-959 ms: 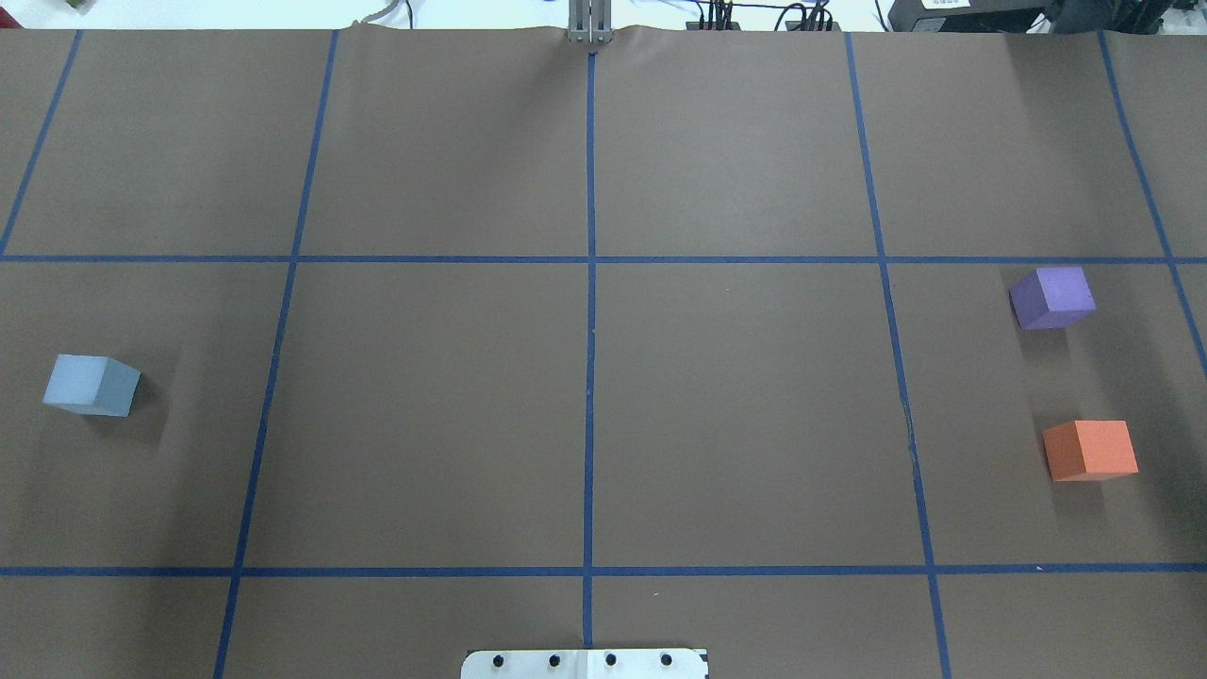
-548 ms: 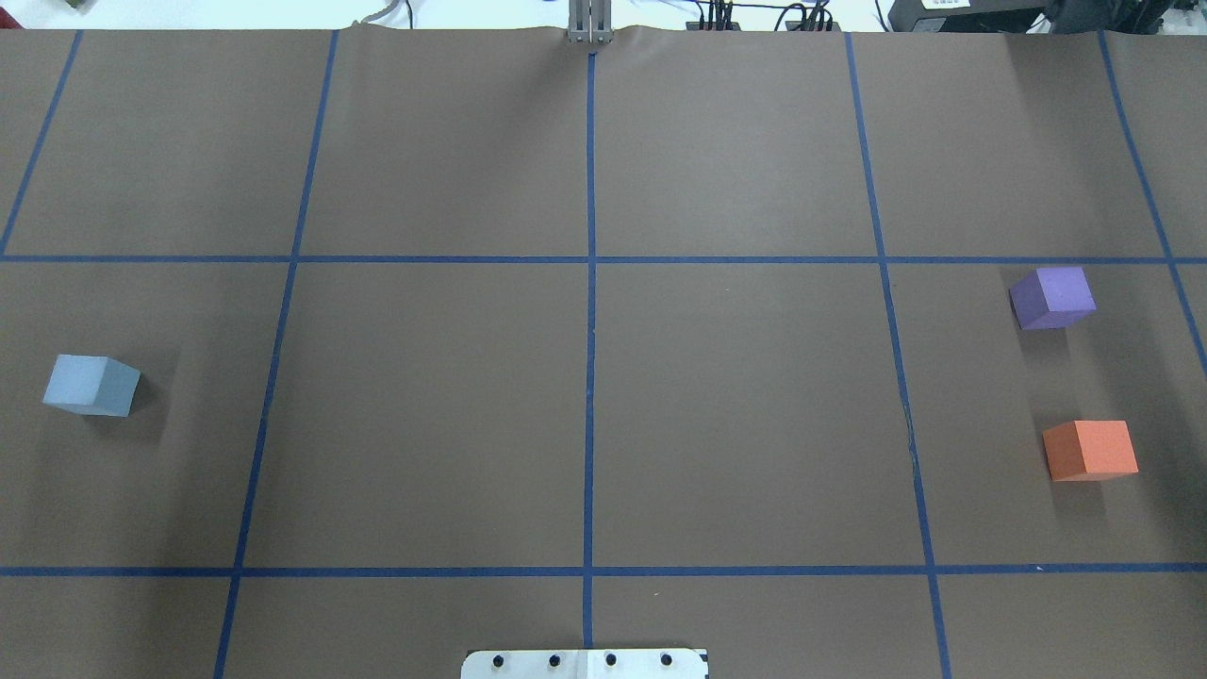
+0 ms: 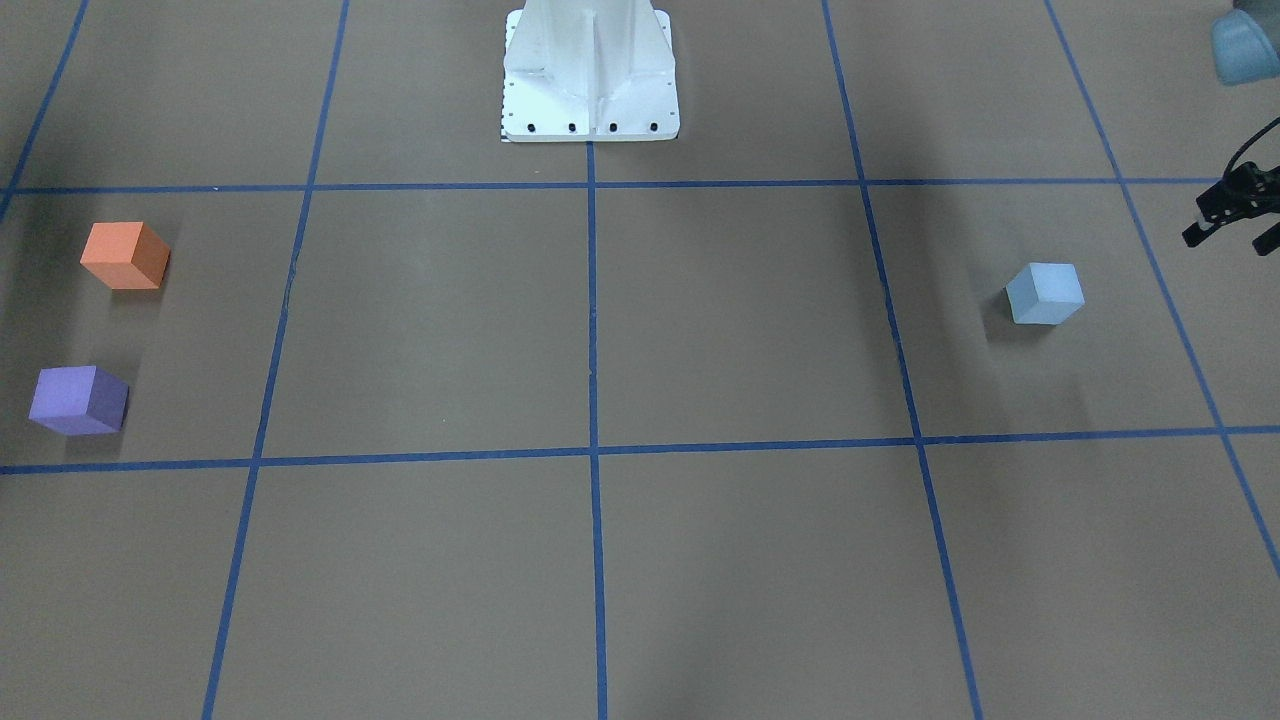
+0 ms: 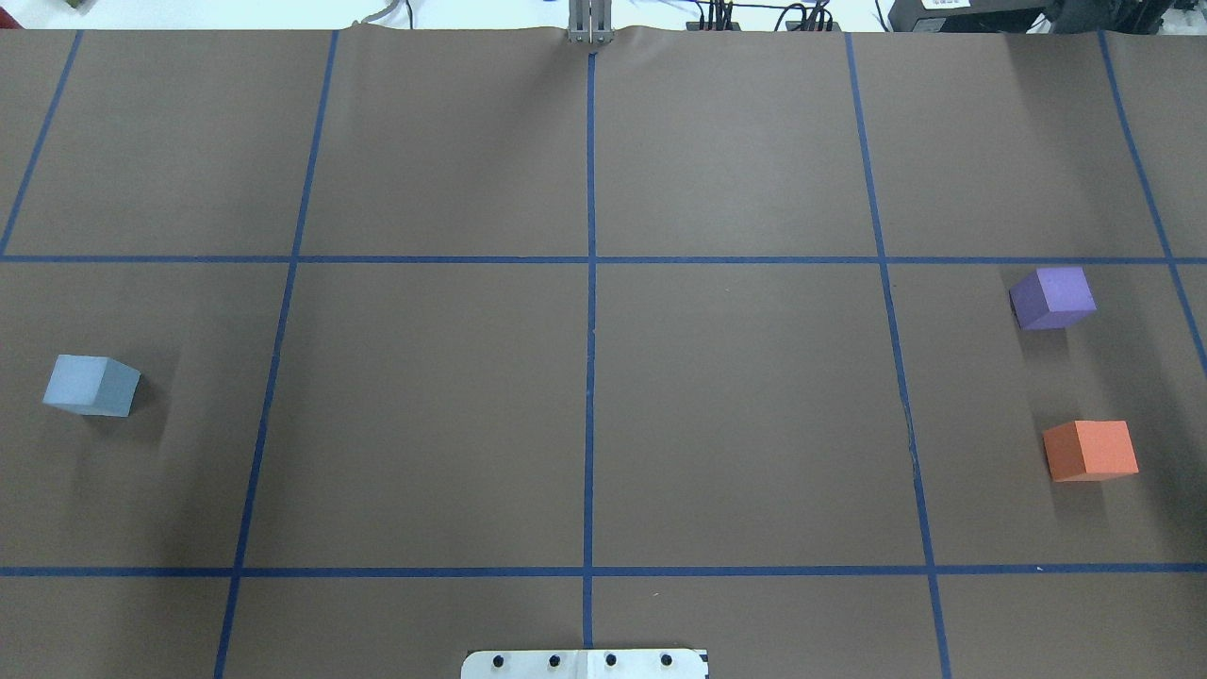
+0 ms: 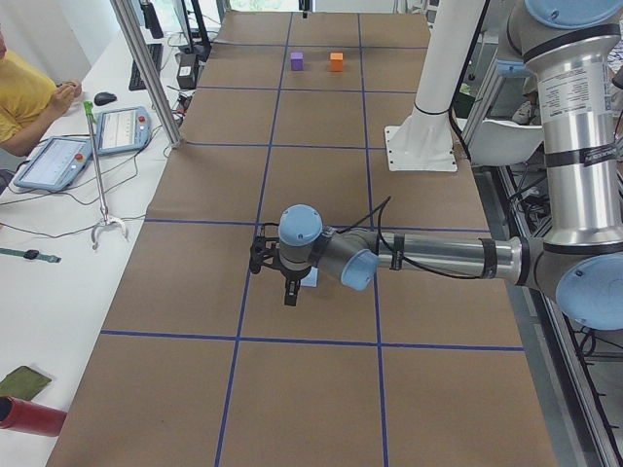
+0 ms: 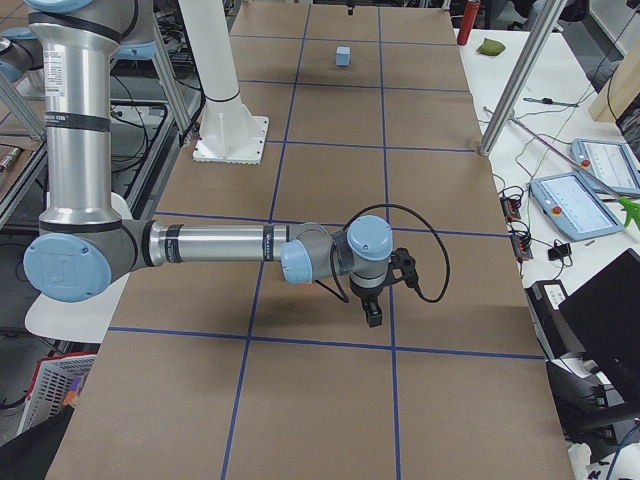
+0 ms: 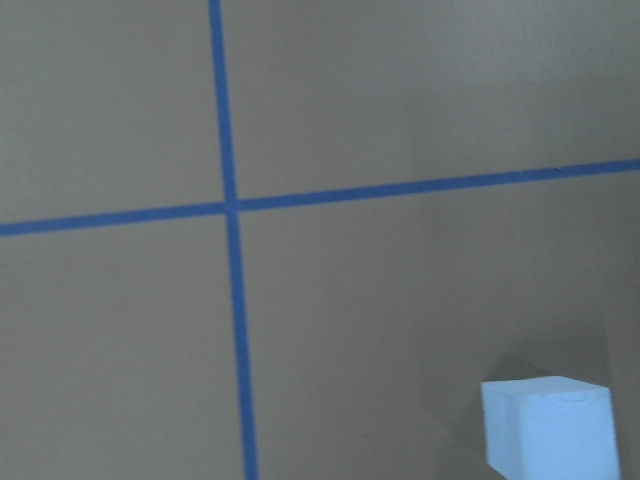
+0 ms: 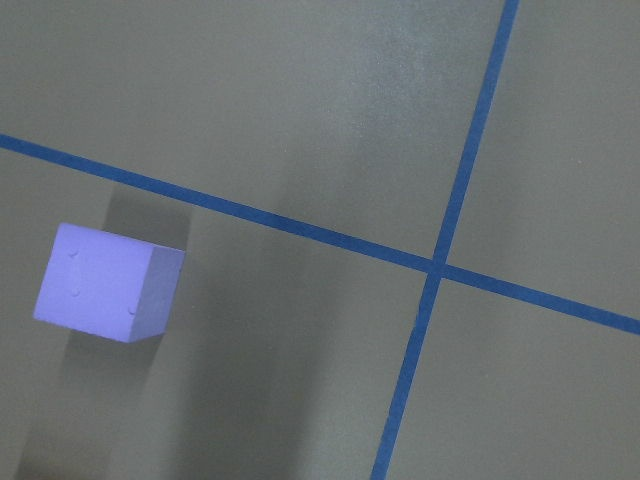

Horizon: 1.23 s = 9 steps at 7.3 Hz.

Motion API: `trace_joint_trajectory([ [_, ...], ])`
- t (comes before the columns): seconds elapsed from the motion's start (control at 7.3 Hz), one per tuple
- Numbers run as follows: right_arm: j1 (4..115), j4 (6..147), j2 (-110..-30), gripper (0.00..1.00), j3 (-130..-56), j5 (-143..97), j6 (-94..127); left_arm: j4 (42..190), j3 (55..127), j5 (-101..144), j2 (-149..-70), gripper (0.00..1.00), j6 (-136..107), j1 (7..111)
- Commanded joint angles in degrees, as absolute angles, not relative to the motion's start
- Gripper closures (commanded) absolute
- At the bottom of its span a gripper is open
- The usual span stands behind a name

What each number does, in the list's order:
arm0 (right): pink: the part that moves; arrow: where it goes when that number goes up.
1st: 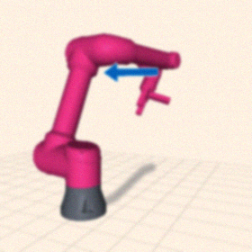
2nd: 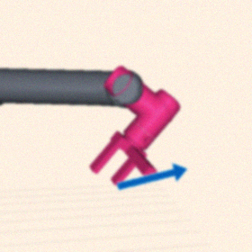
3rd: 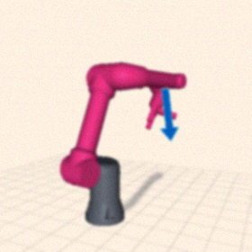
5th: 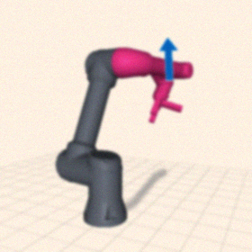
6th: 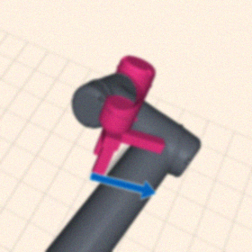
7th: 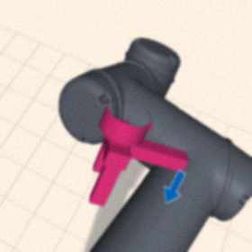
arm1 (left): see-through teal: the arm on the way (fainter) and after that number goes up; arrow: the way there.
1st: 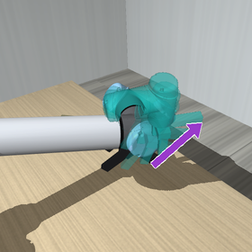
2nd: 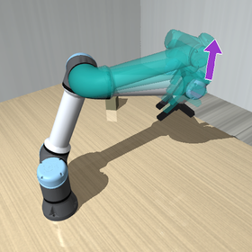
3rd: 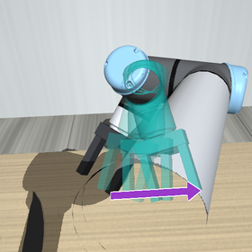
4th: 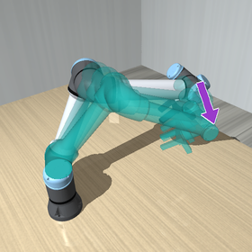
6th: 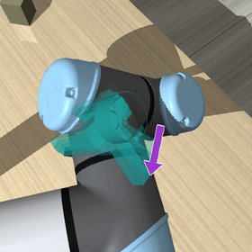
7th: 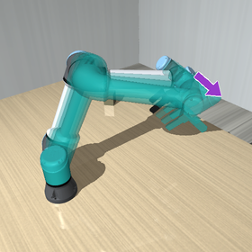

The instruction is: Place blue block between orange and purple blocks

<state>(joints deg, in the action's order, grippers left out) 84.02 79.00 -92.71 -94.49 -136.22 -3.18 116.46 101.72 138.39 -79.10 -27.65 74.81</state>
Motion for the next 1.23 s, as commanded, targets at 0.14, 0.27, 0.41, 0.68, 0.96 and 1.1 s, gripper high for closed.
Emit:
trace_joint_trajectory([
  [0.14,82.80,78.93,-92.72,0.00,-94.39,-136.23,-3.16,121.03,100.21,131.72,-80.68,0.00,-38.14,64.10],
  [0.27,82.71,78.93,-92.72,0.00,-94.39,-136.23,-3.16,120.50,98.54,128.79,-83.55,0.00,-38.49,60.42],
  [0.41,82.53,78.93,-92.72,0.00,-94.48,-136.23,-3.16,120.76,97.66,128.67,-84.19,0.00,-38.67,60.03],
  [0.68,82.44,78.84,-92.81,0.00,-94.48,-137.10,-3.16,121.11,97.12,126.85,-84.46,0.00,-40.60,55.41],
  [0.96,82.44,78.84,-92.90,0.00,-94.57,-137.11,-3.16,121.11,97.12,125.07,-85.25,0.00,-42.35,52.74],
  [1.1,82.35,78.84,-92.90,0.00,-94.48,-137.11,-3.16,121.11,96.77,124.98,-84.73,0.00,-43.06,51.43],
])
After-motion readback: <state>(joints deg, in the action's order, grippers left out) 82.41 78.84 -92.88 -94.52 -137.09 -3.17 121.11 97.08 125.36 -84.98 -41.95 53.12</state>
